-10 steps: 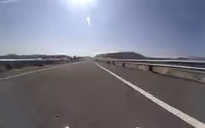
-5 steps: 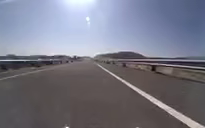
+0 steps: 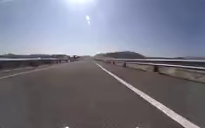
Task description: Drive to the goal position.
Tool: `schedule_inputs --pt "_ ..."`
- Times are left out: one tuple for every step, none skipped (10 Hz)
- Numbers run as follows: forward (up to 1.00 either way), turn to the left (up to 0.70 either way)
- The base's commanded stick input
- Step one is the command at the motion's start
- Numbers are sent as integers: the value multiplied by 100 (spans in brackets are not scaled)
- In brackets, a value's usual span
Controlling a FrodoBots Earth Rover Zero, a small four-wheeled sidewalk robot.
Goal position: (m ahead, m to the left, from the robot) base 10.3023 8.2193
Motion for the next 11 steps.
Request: schedule_inputs --pt "70 0" --pt "70 0" --pt "70 0" --pt "70 0" --pt "70 0" --pt "70 0" --pt "70 0" --pt "70 0" --pt "70 0" --pt "70 0" --pt "70 0"
